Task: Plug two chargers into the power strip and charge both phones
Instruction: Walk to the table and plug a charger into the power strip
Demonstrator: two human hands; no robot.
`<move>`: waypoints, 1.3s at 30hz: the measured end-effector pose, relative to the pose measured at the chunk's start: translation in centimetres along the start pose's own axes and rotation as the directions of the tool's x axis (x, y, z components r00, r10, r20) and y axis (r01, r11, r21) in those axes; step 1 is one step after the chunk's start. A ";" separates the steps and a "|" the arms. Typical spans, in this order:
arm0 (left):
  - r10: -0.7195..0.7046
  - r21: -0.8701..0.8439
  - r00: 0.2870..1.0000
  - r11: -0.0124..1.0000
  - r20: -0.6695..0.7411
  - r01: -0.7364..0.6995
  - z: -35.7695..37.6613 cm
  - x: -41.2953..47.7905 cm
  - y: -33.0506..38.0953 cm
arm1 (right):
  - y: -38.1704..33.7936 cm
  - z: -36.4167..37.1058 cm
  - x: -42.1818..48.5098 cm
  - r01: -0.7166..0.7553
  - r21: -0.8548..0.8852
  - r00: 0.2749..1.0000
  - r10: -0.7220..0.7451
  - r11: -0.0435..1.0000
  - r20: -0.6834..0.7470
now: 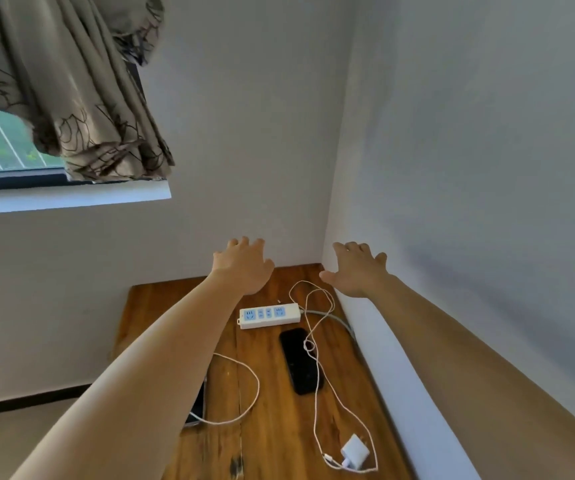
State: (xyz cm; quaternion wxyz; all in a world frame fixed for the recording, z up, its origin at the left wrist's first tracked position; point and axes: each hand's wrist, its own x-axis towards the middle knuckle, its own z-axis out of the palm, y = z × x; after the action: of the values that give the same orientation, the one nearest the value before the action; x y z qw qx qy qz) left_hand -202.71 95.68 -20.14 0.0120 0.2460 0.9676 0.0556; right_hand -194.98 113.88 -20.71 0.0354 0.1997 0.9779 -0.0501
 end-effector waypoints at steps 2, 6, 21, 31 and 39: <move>0.026 -0.012 0.999 1.000 0.018 -0.026 2.4 3.4 -1.1 | -0.1 2.1 3.2 -0.021 0.021 0.999 0.020 1.000 0.036; 0.065 -0.094 0.997 0.994 0.028 -0.062 8.7 8.4 -3.1 | -0.1 7.2 8.0 -0.053 0.079 0.992 0.044 0.995 0.116; 0.236 -0.223 0.900 0.961 0.367 -0.161 29.7 1.3 0.1 | 4.6 25.1 2.7 -0.290 0.153 0.857 0.186 0.945 0.481; 0.387 -0.217 0.711 0.921 0.587 -0.323 33.5 -7.8 2.8 | 8.4 29.2 -7.7 0.130 0.079 0.767 -0.150 0.988 0.624; 0.372 -0.081 0.648 0.898 0.665 -0.433 33.9 -7.8 1.5 | 9.2 31.0 -8.5 0.388 -0.094 0.738 -0.247 0.917 0.628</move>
State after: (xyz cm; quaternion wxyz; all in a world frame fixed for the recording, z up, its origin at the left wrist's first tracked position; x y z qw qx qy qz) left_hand -193.45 96.77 -53.64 0.3327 0.4581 0.8208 -0.0756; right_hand -182.04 115.59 -51.45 0.3579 -0.0027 0.9337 -0.0085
